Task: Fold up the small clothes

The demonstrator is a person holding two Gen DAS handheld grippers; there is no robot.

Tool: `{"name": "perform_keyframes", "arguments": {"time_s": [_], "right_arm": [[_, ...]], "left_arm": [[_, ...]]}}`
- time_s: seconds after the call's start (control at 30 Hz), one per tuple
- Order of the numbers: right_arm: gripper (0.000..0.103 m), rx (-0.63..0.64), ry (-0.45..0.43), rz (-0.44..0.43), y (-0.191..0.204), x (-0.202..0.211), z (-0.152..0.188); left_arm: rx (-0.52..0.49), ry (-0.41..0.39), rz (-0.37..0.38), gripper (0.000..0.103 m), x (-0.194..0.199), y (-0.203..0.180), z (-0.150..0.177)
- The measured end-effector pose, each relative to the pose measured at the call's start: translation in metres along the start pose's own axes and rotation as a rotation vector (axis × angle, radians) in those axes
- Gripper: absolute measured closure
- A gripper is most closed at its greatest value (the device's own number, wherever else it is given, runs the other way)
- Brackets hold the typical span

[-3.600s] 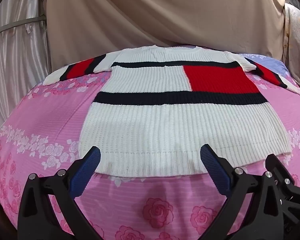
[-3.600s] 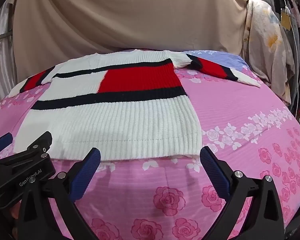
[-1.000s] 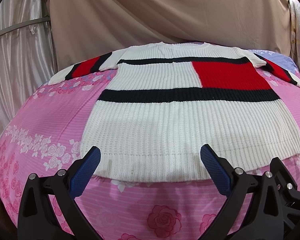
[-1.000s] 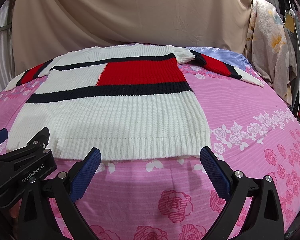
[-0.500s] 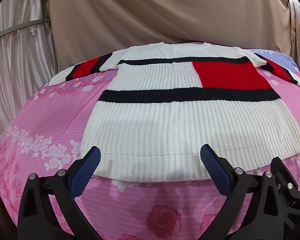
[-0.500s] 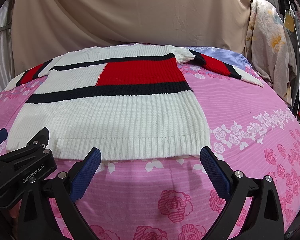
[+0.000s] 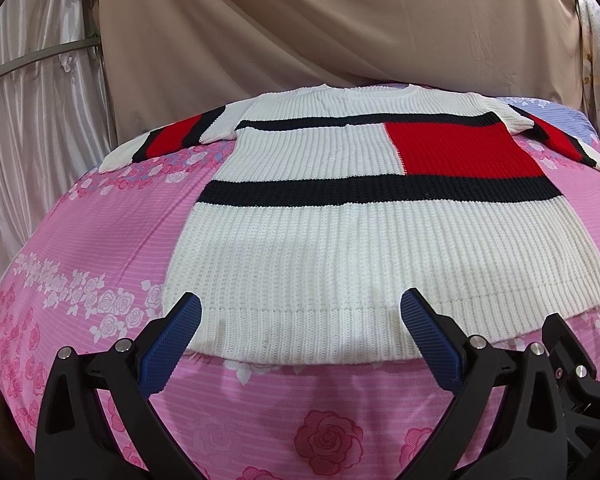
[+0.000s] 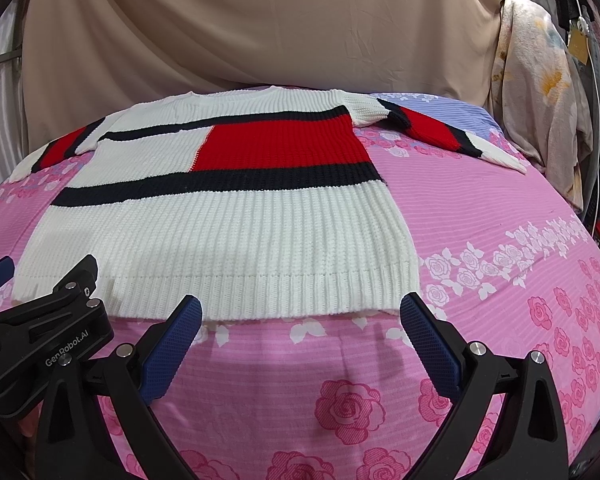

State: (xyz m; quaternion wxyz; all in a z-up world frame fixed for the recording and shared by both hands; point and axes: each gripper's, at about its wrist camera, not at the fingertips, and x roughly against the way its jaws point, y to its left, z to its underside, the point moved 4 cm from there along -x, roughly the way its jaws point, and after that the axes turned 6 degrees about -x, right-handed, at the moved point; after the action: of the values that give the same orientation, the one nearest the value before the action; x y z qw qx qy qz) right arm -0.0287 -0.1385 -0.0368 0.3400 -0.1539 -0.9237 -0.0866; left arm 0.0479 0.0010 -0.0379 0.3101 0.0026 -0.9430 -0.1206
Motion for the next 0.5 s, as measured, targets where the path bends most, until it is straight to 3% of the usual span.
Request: {"name": "perform_keyframes", "arguments": {"time_s": [0.17,0.3,0.5], "right_arm": [[0.005,-0.001,0.001,0.000,0.001,0.000,0.000],[0.005,0.010,0.006,0.007,0.000,0.000,0.001],[0.005,-0.022,0.021,-0.079,-0.012,0.002,-0.004]], "left_arm": [[-0.008,-0.001,-0.012,0.005,0.000,0.000,0.000],[-0.038,0.030,-0.076,0.005,-0.004,-0.003,0.001],[-0.012,-0.004,-0.019,0.005,0.003,0.001,0.000]]}}
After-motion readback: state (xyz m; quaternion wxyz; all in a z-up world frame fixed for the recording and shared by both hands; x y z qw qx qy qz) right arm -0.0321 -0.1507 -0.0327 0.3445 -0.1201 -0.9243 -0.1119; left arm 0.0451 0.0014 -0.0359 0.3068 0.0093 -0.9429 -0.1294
